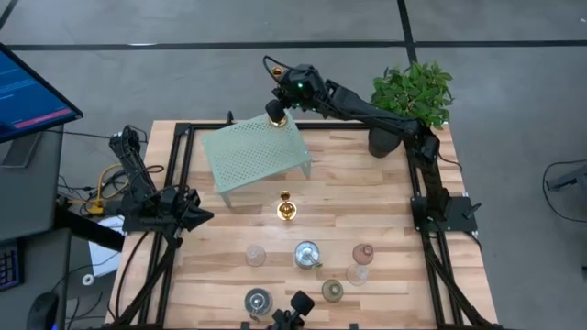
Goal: Pick & Place candle stick holders
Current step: Put the right gold candle holder on the shelf, then align the gold candle holder with the other gold candle holder on the shelf
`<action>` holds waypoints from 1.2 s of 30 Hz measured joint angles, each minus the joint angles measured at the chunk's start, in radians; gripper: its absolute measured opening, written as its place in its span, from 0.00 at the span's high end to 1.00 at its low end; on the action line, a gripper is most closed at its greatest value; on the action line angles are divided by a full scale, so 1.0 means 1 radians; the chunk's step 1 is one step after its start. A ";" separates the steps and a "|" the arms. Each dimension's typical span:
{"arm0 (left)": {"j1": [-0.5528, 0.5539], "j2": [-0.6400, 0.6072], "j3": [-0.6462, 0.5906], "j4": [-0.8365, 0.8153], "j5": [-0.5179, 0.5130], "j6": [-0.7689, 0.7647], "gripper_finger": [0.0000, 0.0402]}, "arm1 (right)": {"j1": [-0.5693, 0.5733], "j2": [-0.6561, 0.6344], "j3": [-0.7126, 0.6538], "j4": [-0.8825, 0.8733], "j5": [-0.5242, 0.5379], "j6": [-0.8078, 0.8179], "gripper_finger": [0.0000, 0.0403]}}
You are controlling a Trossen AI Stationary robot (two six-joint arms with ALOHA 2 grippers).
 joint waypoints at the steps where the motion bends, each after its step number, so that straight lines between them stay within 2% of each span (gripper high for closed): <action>1: 0.000 0.000 0.000 0.000 0.000 0.000 0.98 | 0.000 0.000 0.000 -0.004 0.000 -0.001 1.00; 10: 0.000 0.000 0.000 0.000 0.000 0.000 0.98 | -0.001 0.000 0.001 -0.011 0.002 -0.003 0.99; 22: 0.000 0.000 0.000 0.000 0.000 0.000 0.98 | -0.010 0.003 -0.003 -0.043 0.003 -0.003 0.80; 26: 0.000 0.000 0.000 0.000 0.000 0.000 0.98 | -0.013 0.004 -0.003 -0.040 -0.005 -0.052 0.70; 33: 0.000 0.000 0.000 0.000 0.000 0.000 0.98 | -0.010 0.004 -0.002 -0.035 -0.029 -0.071 0.44; 36: 0.000 0.000 0.000 0.000 0.000 0.000 0.98 | -0.006 0.004 -0.002 -0.036 -0.026 -0.071 0.37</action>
